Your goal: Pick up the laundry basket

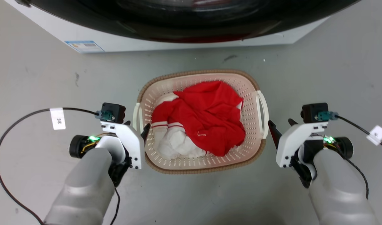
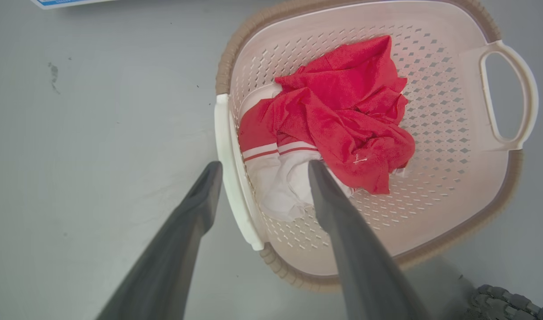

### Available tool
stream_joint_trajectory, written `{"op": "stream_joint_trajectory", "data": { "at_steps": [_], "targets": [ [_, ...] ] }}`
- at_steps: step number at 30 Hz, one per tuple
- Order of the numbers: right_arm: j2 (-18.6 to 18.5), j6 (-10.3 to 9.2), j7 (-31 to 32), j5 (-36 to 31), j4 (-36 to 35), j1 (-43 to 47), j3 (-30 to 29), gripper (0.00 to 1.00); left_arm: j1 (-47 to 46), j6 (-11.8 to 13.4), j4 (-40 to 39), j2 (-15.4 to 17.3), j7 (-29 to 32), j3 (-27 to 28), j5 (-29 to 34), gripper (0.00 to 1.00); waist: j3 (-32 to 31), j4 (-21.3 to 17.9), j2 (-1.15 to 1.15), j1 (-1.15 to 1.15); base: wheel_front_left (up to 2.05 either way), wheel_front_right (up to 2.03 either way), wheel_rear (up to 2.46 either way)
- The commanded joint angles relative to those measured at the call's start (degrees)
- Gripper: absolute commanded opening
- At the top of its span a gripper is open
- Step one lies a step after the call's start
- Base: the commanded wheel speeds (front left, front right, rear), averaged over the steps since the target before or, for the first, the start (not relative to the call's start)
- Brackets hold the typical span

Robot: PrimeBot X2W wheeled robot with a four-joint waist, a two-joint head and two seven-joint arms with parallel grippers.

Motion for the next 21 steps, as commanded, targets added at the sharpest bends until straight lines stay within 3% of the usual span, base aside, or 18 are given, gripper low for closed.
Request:
{"op": "stream_joint_trajectory", "data": {
  "at_steps": [1,13,21],
  "targets": [
    [0.09,-0.04,-0.23,0.33,1.13,-1.65,0.58,1.0,-1.17,0.03,0.34,0.43,0.48,-0.72,-0.75,1.0,1.61,-0.7,0.0,-0.01,0.0,0.0,0.0],
    [0.1,-0.04,0.44,4.82,12.97,-13.04,7.05,1.0,-8.02,0.02,2.91,5.02,6.49,-6.7,-9.18,1.0,8.81,-1.98,0.0,-0.01,0.0,0.0,0.0],
    [0.09,-0.04,3.16,11.51,16.75,-17.17,13.13,1.0,-10.36,0.02,4.33,6.58,10.0,-9.84,-13.89,1.0,11.25,-2.54,0.0,-0.01,0.0,0.0,0.0]
  ]
}}
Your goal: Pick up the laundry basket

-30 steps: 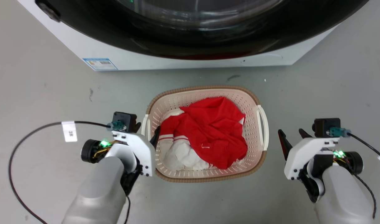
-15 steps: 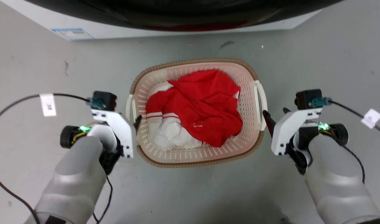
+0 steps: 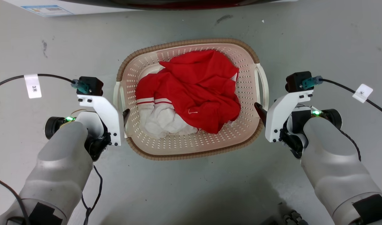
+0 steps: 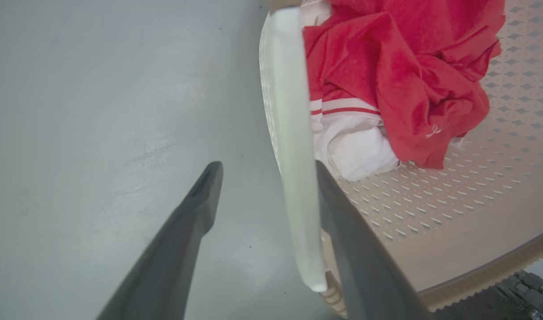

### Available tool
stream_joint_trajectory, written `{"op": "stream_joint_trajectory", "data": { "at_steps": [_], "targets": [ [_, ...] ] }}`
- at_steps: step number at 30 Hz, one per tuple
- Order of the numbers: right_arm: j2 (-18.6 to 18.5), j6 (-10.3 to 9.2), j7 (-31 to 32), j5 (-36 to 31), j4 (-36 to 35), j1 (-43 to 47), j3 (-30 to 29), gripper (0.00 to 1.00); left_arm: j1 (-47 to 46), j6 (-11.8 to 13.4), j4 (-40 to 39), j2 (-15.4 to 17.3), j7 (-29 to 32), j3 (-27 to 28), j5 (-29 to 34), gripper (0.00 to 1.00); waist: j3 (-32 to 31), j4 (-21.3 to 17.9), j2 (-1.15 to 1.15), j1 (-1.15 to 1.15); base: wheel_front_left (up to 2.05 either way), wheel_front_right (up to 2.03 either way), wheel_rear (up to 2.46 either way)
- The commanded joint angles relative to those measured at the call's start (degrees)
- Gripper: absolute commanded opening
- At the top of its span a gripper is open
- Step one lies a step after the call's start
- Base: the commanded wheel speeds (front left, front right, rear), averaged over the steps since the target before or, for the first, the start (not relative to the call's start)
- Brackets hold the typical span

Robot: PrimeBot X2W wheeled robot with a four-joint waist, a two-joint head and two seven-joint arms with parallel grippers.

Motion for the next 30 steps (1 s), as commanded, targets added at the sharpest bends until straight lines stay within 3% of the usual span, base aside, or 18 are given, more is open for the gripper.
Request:
{"op": "stream_joint_trajectory", "data": {
  "at_steps": [1,12,14,15,17,18,30],
  "targets": [
    [0.08,-0.04,0.47,1.07,0.38,-1.23,0.85,1.0,-0.93,0.02,0.32,0.37,0.67,-0.55,-0.62,1.0,0.53,-0.08,0.0,-0.01,0.0,0.0,0.0],
    [0.07,-0.04,1.97,7.06,2.33,-4.36,7.07,1.0,-3.01,0.02,0.89,0.94,1.72,-4.36,-4.73,1.0,2.22,-0.12,0.0,-0.01,0.0,0.0,0.0],
    [0.08,-0.04,2.2,7.58,3.05,-4.83,7.77,0.36,-3.19,0.02,0.87,1.05,1.47,-4.9,-5.48,1.0,2.29,-0.04,0.0,-0.01,0.0,0.0,0.0],
    [0.09,-0.04,2.53,7.98,3.3,-5.01,8.2,0.0,-3.21,0.02,0.95,0.98,1.31,-5.18,-5.83,0.76,2.3,0.05,0.0,-0.01,0.0,0.0,0.0],
    [0.06,-0.04,2.5,8.47,3.6,-5.48,8.81,0.0,-3.29,0.02,1.09,0.76,1.08,-5.75,-6.53,0.09,2.21,0.13,0.0,-0.01,0.0,0.0,0.0],
    [0.11,-0.02,2.24,8.74,3.68,-5.7,9.06,0.0,-3.39,0.02,1.15,0.76,1.04,-5.91,-6.91,0.0,2.18,0.12,0.0,-0.01,0.0,0.0,0.0],
    [-0.07,-0.05,2.39,11.21,5.7,-6.23,11.28,0.0,-3.95,0.03,1.66,0.97,0.28,-9.15,-10.67,0.0,0.99,0.06,0.0,-0.01,0.0,0.0,0.0]
  ]
}}
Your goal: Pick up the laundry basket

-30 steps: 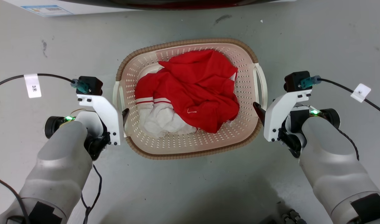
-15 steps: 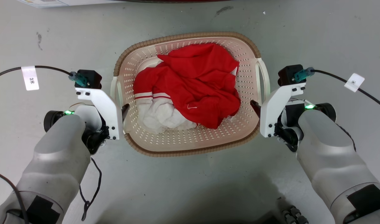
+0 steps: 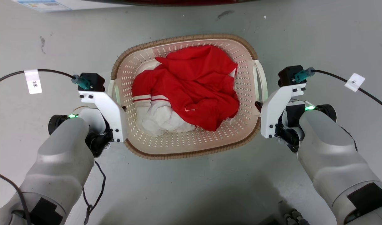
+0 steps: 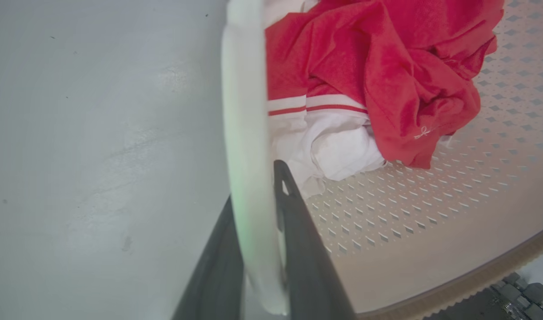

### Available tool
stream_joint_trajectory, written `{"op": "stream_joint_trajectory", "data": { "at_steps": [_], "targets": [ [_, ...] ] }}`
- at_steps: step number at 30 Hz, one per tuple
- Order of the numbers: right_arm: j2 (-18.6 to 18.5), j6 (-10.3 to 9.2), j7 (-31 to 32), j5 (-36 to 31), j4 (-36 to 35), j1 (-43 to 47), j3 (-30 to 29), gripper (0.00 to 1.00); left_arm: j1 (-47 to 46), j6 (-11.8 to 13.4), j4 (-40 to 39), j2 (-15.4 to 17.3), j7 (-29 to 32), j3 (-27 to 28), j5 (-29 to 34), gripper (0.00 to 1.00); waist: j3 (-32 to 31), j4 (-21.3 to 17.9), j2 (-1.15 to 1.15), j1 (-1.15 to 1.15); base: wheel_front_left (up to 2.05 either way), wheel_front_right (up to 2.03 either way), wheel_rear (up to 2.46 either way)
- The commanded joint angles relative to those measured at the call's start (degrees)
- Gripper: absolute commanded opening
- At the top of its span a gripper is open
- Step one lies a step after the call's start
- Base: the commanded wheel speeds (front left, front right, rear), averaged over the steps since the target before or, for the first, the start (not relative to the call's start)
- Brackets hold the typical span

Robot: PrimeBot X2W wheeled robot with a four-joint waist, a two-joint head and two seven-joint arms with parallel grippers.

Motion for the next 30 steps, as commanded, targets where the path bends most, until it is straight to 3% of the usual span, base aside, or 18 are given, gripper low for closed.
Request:
{"op": "stream_joint_trajectory", "data": {
  "at_steps": [1,8,20,30],
  "targets": [
    [-0.24,-0.06,0.07,0.25,0.28,-0.76,0.44,0.0,-0.96,0.06,0.25,0.29,-0.42,-0.57,-0.39,0.0,-0.64,-0.01,0.0,0.0,0.0,0.0,0.0],
    [-0.22,-0.05,4.18,2.02,1.32,1.9,1.56,0.0,0.03,0.05,0.88,-0.75,0.3,-1.92,-3.15,0.0,-4.62,0.24,0.0,0.0,0.0,0.0,0.0],
    [-0.1,-0.04,16.18,5.98,1.91,7.08,3.4,0.0,5.1,0.0,0.93,-1.83,7.63,-4.33,-9.69,0.0,-16.4,0.31,0.0,0.0,0.0,0.0,0.0],
    [-0.09,-0.03,21.93,5.52,2.0,8.91,3.64,0.0,8.37,-0.09,0.96,-2.81,11.5,-5.71,-13.37,0.0,-25.08,1.25,0.0,0.0,0.0,0.0,0.0]
  ]
}}
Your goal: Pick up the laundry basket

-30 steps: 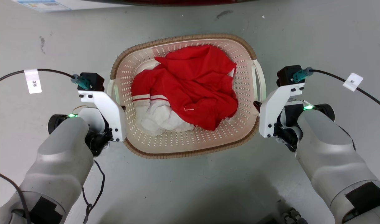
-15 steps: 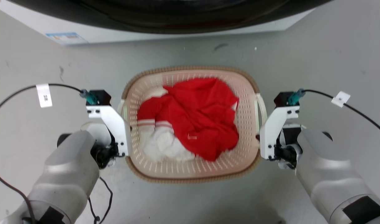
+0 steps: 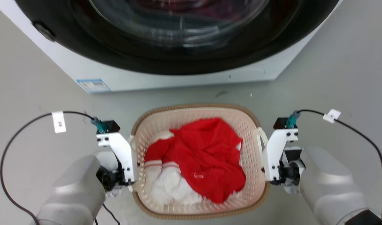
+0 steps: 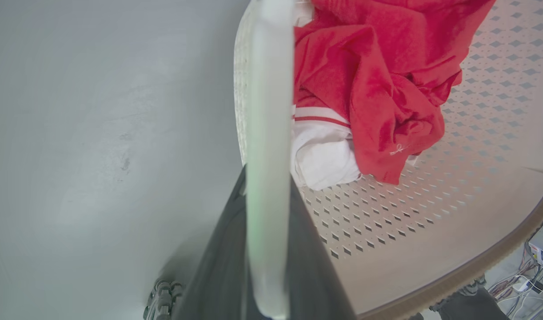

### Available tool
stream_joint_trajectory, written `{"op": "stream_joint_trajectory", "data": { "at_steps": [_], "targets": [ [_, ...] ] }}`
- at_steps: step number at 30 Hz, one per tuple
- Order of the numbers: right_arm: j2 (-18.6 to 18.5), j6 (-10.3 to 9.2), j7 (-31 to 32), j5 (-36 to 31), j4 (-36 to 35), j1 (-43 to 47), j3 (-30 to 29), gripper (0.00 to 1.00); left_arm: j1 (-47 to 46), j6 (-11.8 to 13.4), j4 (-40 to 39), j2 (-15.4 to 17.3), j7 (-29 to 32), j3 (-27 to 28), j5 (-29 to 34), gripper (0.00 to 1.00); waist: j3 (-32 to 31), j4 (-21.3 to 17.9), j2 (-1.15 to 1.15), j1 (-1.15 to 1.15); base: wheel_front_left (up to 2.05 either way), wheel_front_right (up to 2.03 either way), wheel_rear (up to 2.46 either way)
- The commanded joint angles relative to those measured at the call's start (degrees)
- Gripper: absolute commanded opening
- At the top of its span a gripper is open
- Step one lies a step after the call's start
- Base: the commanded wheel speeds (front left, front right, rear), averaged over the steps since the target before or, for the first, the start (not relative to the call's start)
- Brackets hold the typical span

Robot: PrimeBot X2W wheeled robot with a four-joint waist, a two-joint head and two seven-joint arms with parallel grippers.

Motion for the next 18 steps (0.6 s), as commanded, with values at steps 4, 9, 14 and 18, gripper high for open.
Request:
{"op": "stream_joint_trajectory", "data": {
  "at_steps": [4,9,14,18],
  "targets": [
    [0.04,0.01,3.51,-0.55,0.02,2.57,-0.71,0.0,1.4,-0.26,-0.02,-0.85,1.93,-0.65,-1.63,0.0,-5.88,1.01,0.0,0.0,0.0,0.0,0.0],
    [0.07,0.01,6.47,-1.47,0.02,4.14,-1.81,0.0,2.63,-0.26,0.31,-1.09,4.53,-1.34,-3.11,0.0,-9.98,1.45,0.0,0.0,0.0,0.0,0.0],
    [0.09,0.01,8.29,-2.65,0.03,5.86,-2.73,0.0,3.64,-0.26,0.71,-1.21,6.1,-2.03,-4.21,0.0,-13.64,1.95,0.0,0.0,0.0,0.0,0.0],
    [0.09,0.01,10.05,-3.22,0.05,7.3,-3.6,0.0,4.36,-0.26,1.09,-1.45,7.3,-2.46,-4.64,0.0,-16.34,2.25,0.0,0.0,0.0,0.0,0.0]
  ]
}}
